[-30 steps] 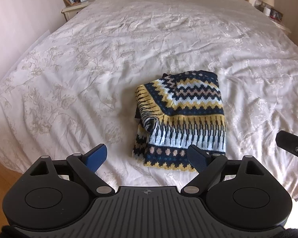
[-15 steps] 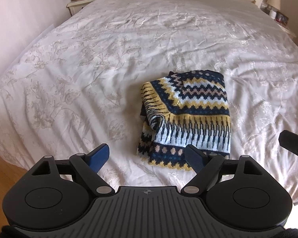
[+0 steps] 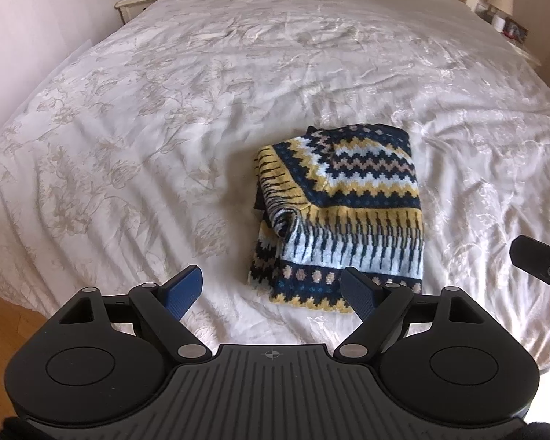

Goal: Fold small clothes

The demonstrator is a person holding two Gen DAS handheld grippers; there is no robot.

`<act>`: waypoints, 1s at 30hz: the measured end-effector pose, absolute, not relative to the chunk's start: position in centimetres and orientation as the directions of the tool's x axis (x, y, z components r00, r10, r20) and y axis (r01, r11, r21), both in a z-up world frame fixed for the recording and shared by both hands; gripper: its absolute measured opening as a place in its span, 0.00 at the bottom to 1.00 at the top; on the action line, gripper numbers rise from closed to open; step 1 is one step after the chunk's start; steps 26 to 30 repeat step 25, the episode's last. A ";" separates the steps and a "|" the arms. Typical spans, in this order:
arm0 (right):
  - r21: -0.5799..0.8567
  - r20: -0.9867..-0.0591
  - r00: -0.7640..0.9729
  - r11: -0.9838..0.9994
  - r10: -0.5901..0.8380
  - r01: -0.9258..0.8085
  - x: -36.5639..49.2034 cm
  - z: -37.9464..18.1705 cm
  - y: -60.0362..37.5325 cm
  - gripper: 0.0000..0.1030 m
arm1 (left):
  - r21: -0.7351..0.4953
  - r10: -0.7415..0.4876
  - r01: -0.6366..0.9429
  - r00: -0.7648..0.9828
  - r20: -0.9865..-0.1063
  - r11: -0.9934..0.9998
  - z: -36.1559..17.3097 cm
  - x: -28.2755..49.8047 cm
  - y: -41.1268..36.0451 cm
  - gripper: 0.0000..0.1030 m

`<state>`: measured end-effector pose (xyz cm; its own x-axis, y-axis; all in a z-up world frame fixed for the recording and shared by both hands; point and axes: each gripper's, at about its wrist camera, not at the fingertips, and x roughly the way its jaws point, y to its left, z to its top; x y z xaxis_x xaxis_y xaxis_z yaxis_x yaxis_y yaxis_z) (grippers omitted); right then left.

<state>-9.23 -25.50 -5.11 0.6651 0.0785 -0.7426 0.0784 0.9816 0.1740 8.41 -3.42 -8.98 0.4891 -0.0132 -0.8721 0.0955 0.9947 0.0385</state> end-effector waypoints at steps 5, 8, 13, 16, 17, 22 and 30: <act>0.179 -0.740 0.669 0.979 0.072 0.093 -9.2 -5.2 -25.8 1.00 | 0.046 -0.013 0.109 0.488 -0.873 0.993 -9.0 8.5 -4.0 0.80; 0.183 -0.740 0.669 0.979 0.073 0.096 -9.2 -5.3 -26.0 1.00 | 0.047 -0.014 0.113 0.488 -0.873 0.993 -9.0 8.5 -4.3 0.80; 0.185 -0.740 0.668 0.978 0.075 0.096 -9.2 -5.4 -26.1 1.00 | 0.045 -0.020 0.112 0.516 -0.856 0.993 -8.8 8.3 -4.6 0.80; 0.188 -0.740 0.668 0.977 0.076 0.096 -9.1 -5.4 -26.3 1.00 | 0.050 -0.022 0.120 0.537 -0.843 0.992 -8.6 8.1 -5.0 0.80; 0.187 -0.740 0.668 0.978 0.076 0.096 -9.2 -5.4 -26.3 1.00 | 0.053 -0.021 0.121 0.540 -0.841 0.991 -8.5 8.0 -5.1 0.80; 0.189 -0.740 0.669 0.977 0.077 0.097 -9.2 -5.4 -26.4 1.00 | 0.049 -0.026 0.126 0.532 -0.846 0.991 -8.6 8.1 -5.6 0.80; 0.191 -0.740 0.668 0.977 0.076 0.100 -9.2 -5.5 -26.5 1.00 | 0.053 -0.022 0.127 0.532 -0.847 0.990 -8.6 8.0 -5.8 0.79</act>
